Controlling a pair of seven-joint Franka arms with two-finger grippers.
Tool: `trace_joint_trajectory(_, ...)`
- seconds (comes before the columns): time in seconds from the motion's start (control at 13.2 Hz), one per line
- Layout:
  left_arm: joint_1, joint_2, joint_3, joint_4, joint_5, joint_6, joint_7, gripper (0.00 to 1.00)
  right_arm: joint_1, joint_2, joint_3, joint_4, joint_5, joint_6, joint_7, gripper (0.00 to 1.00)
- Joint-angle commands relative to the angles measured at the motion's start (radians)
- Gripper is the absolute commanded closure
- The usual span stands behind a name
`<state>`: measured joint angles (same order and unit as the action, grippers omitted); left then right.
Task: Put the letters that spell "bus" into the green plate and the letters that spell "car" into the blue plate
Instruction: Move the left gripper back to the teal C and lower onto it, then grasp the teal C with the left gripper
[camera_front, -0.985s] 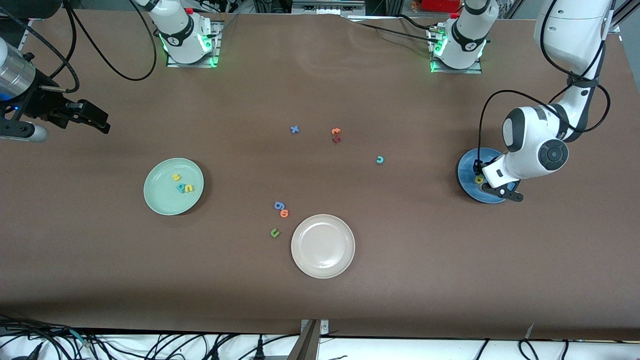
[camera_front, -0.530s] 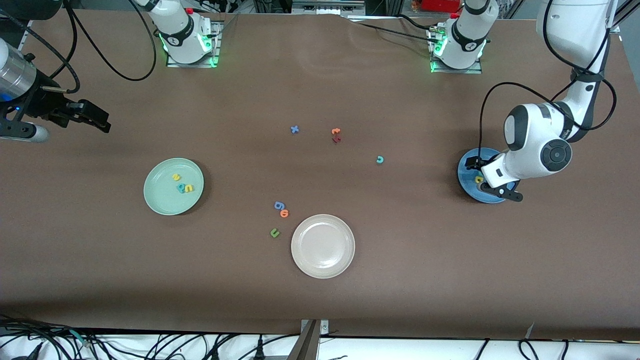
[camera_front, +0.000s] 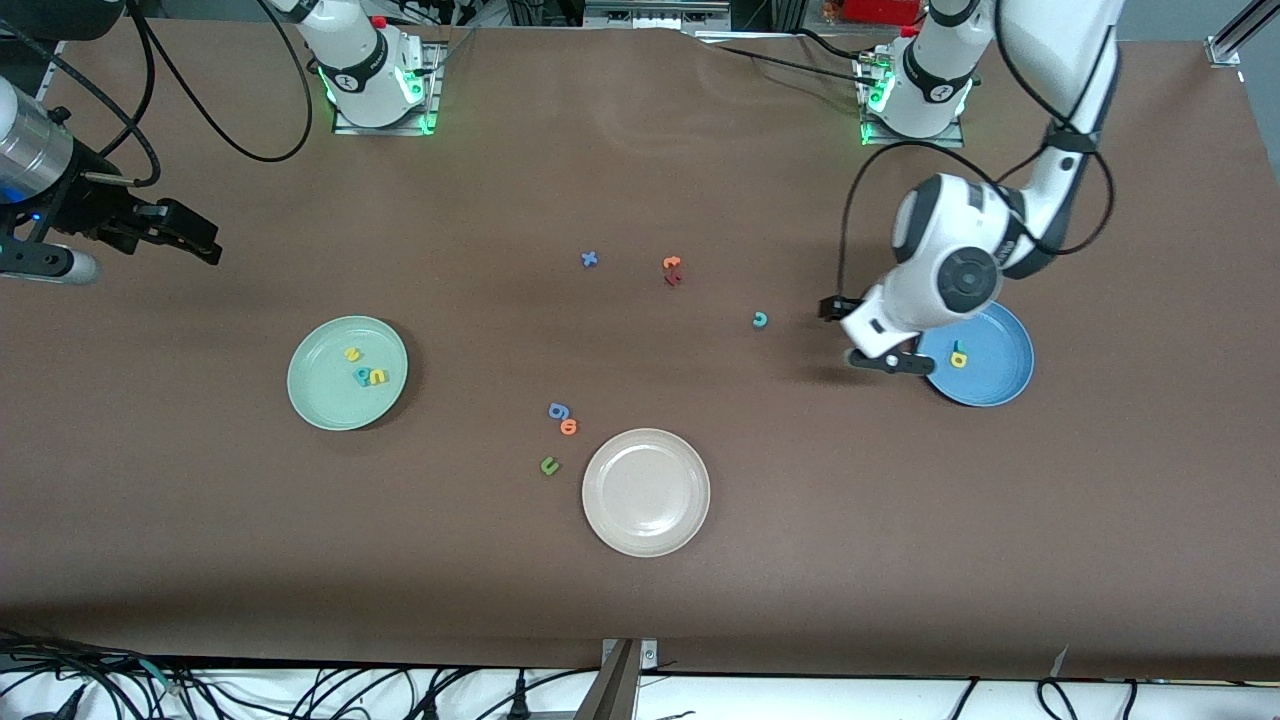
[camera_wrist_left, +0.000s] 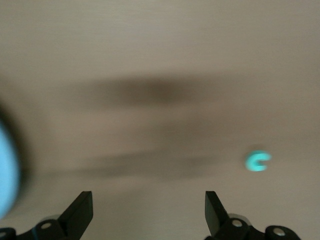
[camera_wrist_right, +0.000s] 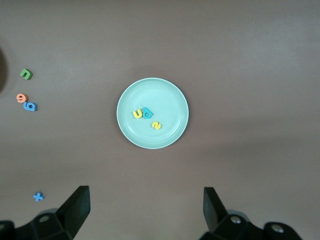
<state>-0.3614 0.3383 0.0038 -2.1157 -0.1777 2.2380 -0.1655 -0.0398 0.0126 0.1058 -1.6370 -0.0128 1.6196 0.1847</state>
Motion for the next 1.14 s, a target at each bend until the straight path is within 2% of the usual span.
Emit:
trace_joint_trajectory(0.0,-0.039,0.027,-0.036,-0.003,-0.023,0.116,-0.066,0.03,-0.014,-0.003,0.006,0.005,0.016,-0.013,-0.014,0.0)
trace_joint_trajectory(0.15,-0.068,0.039,-0.054,-0.013,-0.007,0.228,-0.065,0.03,-0.014,-0.002,0.006,0.005,0.017,-0.013,-0.013,0.0)
trace_joint_trajectory(0.38,-0.079,0.062,-0.103,-0.017,0.021,0.324,-0.068,0.03,-0.014,-0.002,0.006,0.005,0.017,-0.013,-0.013,0.0)
trace_joint_trajectory(0.45,-0.088,0.073,-0.107,-0.017,0.03,0.325,-0.065,0.03,-0.014,-0.002,0.006,0.005,0.017,-0.013,-0.013,0.0)
trace_joint_trajectory(0.53,-0.096,0.086,-0.108,-0.02,0.062,0.325,-0.063,0.07,-0.014,-0.002,0.006,0.005,0.017,-0.013,-0.013,0.0)
trace_joint_trajectory(0.76,-0.1,0.094,-0.108,-0.062,0.141,0.328,-0.063,0.08,-0.014,-0.002,0.006,0.005,0.019,-0.015,-0.013,0.0)
trace_joint_trajectory(1.06,-0.1,0.119,-0.108,-0.067,0.179,0.333,-0.063,0.27,-0.014,-0.002,0.006,0.005,0.019,-0.015,-0.013,0.0)
